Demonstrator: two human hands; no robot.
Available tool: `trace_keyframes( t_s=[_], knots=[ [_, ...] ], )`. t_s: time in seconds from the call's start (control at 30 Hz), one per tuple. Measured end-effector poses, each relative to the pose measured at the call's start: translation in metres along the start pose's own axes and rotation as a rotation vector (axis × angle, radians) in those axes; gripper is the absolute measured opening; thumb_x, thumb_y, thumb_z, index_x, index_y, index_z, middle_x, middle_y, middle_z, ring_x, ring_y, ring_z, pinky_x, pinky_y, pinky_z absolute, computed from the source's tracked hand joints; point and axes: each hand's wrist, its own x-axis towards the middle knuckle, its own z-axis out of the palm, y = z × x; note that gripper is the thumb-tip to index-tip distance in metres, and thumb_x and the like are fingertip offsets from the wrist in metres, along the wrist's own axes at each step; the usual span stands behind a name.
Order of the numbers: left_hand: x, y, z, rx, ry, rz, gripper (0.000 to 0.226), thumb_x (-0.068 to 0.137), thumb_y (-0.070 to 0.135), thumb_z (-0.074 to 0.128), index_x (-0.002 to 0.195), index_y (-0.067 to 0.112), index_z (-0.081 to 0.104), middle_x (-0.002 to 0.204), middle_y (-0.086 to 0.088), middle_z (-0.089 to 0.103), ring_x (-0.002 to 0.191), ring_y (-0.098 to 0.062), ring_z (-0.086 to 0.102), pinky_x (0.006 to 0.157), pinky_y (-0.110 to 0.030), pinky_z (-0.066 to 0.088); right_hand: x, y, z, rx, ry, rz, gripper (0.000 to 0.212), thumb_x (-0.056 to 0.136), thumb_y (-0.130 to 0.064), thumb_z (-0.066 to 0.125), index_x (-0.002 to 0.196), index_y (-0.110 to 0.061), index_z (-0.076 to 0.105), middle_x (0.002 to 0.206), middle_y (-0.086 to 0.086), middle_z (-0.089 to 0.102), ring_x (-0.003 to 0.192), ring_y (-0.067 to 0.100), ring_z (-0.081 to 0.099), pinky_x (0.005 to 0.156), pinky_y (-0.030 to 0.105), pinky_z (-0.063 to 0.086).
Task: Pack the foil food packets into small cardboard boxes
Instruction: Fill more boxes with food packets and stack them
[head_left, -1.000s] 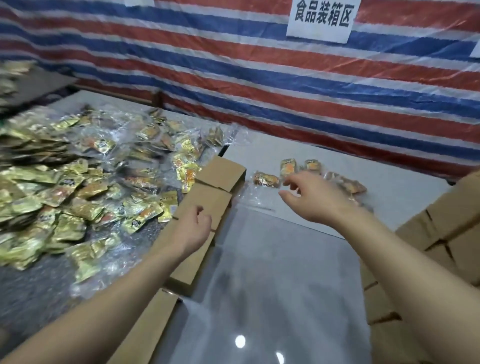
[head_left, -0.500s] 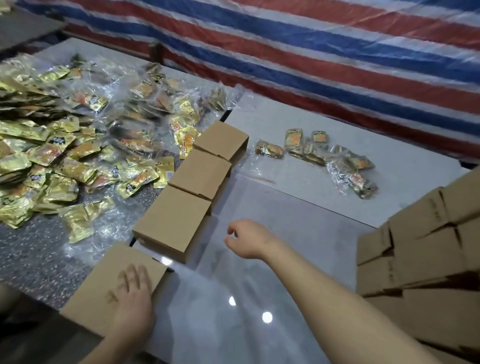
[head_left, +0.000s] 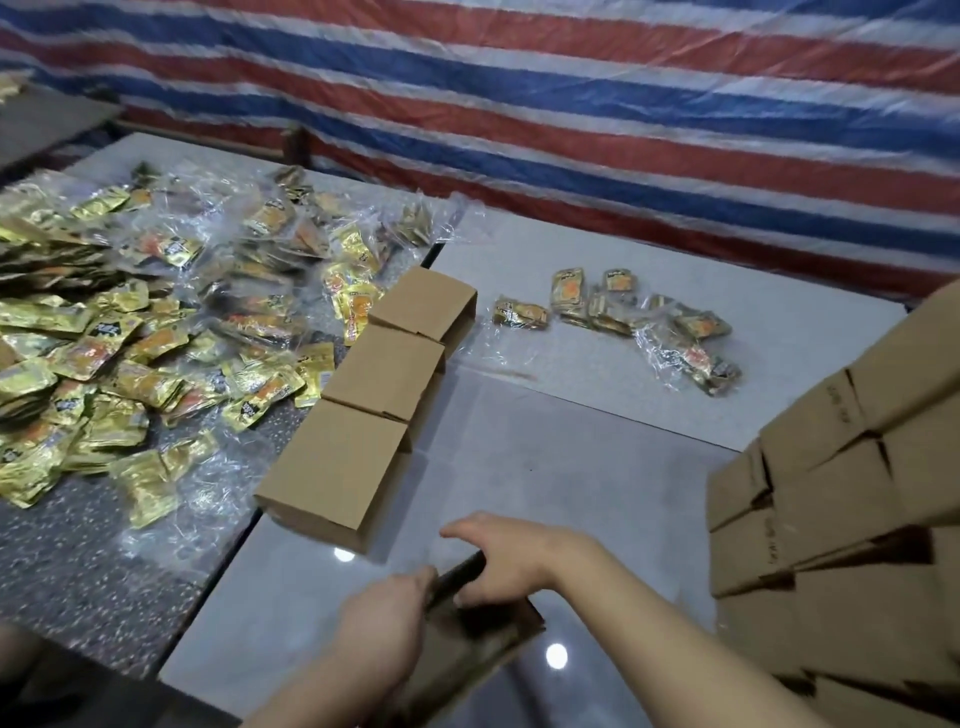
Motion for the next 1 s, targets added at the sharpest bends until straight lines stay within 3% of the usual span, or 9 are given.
trace_keyframes(
  t_s=[0.13, 0.3, 0.47, 0.63, 0.8, 1.0],
  knots=[
    [0.042, 0.055, -0.023, 0.000, 0.100, 0.173, 0.021, 0.099, 0.036, 0.041, 0.107, 0.021, 0.055, 0.108, -0.006, 0.065, 0.103, -0.028, 0.060, 0.073, -0.034, 0.041, -0.039, 0.046, 0.001, -0.017, 0.274, 0.160, 0.026, 0.099, -0.035, 0.051, 0.117, -0.021, 0.065, 0.122, 0.009, 0.064, 0.113, 0.030, 0.058, 0.087, 0.035, 0.044],
    [0.094, 0.097, -0.048, 0.060, 0.163, 0.315, 0.028, 0.099, 0.043, 0.044, 0.105, 0.021, 0.060, 0.108, -0.003, 0.065, 0.102, -0.024, 0.060, 0.083, -0.035, 0.049, -0.075, 0.112, -0.002, 0.182, 0.432, 0.357, 0.021, 0.101, -0.039, 0.049, 0.083, -0.029, 0.056, 0.097, 0.002, 0.065, 0.089, 0.021, 0.060, 0.069, 0.031, 0.040],
    [0.136, 0.104, -0.042, -0.048, 0.127, 0.339, 0.027, 0.100, 0.041, 0.044, 0.107, 0.022, 0.062, 0.110, -0.001, 0.064, 0.104, -0.020, 0.058, 0.088, -0.032, 0.047, -0.063, 0.142, 0.003, 0.285, 0.495, 0.458, 0.018, 0.101, -0.038, 0.048, 0.091, -0.026, 0.057, 0.097, 0.001, 0.063, 0.090, 0.021, 0.060, 0.074, 0.031, 0.045],
    [0.174, 0.094, -0.026, -0.069, 0.077, 0.382, 0.029, 0.103, 0.038, 0.039, 0.112, 0.021, 0.061, 0.108, 0.007, 0.057, 0.112, -0.015, 0.054, 0.092, -0.025, 0.040, -0.031, 0.155, 0.018, 0.325, 0.539, 0.536, 0.024, 0.100, -0.039, 0.047, 0.105, -0.019, 0.059, 0.115, 0.007, 0.063, 0.108, 0.025, 0.060, 0.088, 0.029, 0.045],
    [0.193, 0.089, -0.021, -0.066, 0.075, 0.399, 0.031, 0.103, 0.039, 0.036, 0.116, 0.021, 0.058, 0.125, -0.001, 0.058, 0.116, -0.015, 0.051, 0.094, -0.022, 0.036, -0.015, 0.159, 0.021, 0.322, 0.583, 0.555, 0.016, 0.101, -0.042, 0.046, 0.098, -0.027, 0.048, 0.121, 0.004, 0.056, 0.111, 0.022, 0.058, 0.092, 0.028, 0.043],
    [0.191, 0.083, -0.012, -0.031, 0.129, 0.428, 0.034, 0.101, 0.049, 0.035, 0.119, 0.030, 0.056, 0.128, 0.006, 0.057, 0.117, -0.010, 0.052, 0.095, -0.019, 0.036, -0.020, 0.153, 0.021, 0.324, 0.573, 0.557, 0.031, 0.096, -0.050, 0.049, 0.112, -0.024, 0.055, 0.117, 0.001, 0.053, 0.112, 0.020, 0.057, 0.095, 0.027, 0.042]
  ],
)
